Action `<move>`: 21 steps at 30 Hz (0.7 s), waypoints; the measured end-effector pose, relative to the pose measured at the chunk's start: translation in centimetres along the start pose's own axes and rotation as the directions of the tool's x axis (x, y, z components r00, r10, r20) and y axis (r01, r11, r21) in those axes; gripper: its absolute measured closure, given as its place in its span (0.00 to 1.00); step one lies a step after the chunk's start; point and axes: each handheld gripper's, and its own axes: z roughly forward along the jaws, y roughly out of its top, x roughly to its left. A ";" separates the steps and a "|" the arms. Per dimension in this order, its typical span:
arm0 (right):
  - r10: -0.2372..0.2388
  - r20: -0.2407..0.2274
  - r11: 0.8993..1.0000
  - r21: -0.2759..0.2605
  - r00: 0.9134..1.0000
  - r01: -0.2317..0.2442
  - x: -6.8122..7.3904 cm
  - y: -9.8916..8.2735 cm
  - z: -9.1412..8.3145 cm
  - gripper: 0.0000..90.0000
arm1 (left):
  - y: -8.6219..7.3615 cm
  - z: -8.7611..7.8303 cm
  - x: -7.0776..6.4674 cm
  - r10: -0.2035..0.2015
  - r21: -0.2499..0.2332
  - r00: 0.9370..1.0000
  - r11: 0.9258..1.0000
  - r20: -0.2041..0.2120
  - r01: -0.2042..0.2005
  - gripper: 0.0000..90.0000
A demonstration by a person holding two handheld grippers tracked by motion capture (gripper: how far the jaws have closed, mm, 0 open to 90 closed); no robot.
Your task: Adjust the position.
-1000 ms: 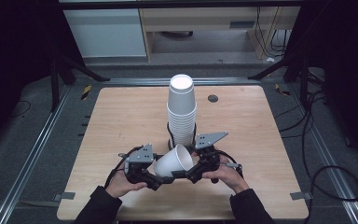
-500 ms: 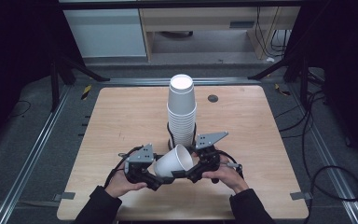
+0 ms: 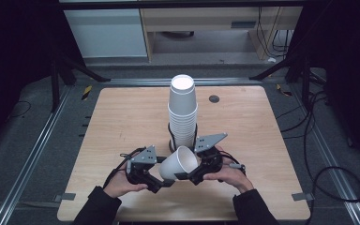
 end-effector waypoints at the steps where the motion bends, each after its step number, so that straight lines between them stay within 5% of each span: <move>1: -0.003 -0.002 1.000 0.010 1.000 0.003 0.1 0.0 0.2 0.08 | 0.0 0.1 0.0 0.002 0.010 1.000 1.000 0.006 -0.002 0.18; 7: -0.006 -0.029 1.000 0.025 1.000 0.006 0.4 0.0 1.2 0.08 | -0.3 0.9 -0.1 0.012 0.063 1.000 0.998 0.011 -0.013 0.25; 21: -0.003 -0.002 1.000 -0.024 1.000 0.003 0.3 0.1 1.0 0.04 | -0.3 0.5 0.2 -0.010 0.026 1.000 1.000 0.008 0.009 0.26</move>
